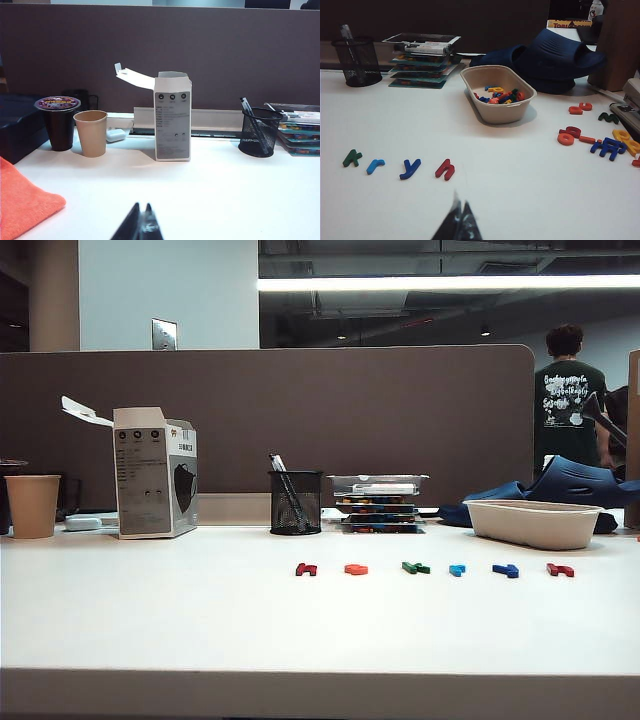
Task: Select the appropriate letters from the row of letter magnets placed on the table to arrange into the word "sky".
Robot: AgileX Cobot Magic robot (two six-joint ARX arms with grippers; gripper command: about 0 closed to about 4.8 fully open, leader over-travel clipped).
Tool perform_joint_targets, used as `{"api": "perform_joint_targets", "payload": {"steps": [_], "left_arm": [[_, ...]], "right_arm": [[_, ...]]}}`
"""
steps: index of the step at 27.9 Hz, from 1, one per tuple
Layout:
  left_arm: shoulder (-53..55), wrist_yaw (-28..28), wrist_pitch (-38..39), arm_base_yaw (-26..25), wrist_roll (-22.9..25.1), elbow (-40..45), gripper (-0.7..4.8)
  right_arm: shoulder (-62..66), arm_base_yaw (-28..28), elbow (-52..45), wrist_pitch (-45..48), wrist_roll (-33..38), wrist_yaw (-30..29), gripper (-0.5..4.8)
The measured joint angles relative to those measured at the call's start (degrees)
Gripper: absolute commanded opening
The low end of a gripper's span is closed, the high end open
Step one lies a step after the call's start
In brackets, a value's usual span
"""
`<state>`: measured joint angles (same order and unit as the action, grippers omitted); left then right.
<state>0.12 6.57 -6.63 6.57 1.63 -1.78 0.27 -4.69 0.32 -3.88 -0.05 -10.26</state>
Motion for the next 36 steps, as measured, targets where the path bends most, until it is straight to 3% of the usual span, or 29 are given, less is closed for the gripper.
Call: {"api": "perform_joint_targets", "payload": {"steps": [19, 24, 32, 36], "left_arm": [[0.0, -0.09, -0.26, 0.0, -0.02, -0.13, -0.05], [0.02, -6.01, 1.86, 0.02, -0.07, -4.31, -0.05], [1.33, -22.03, 27.21, 0.02, -0.09, -28.41, -0.05], [6.62, -26.64, 37.86, 0.02, -0.09, -40.46, -0.05]], "right_arm": [[0.0, 0.0, 0.0, 0.02, 0.0, 0.0, 0.0], [0.0, 0.0, 0.0, 0.02, 0.0, 0.0, 0.0], [0.0, 0.0, 0.0, 0.52, 0.0, 0.0, 0.0], [0.0, 0.0, 0.0, 1.27, 0.0, 0.0, 0.0]]}}
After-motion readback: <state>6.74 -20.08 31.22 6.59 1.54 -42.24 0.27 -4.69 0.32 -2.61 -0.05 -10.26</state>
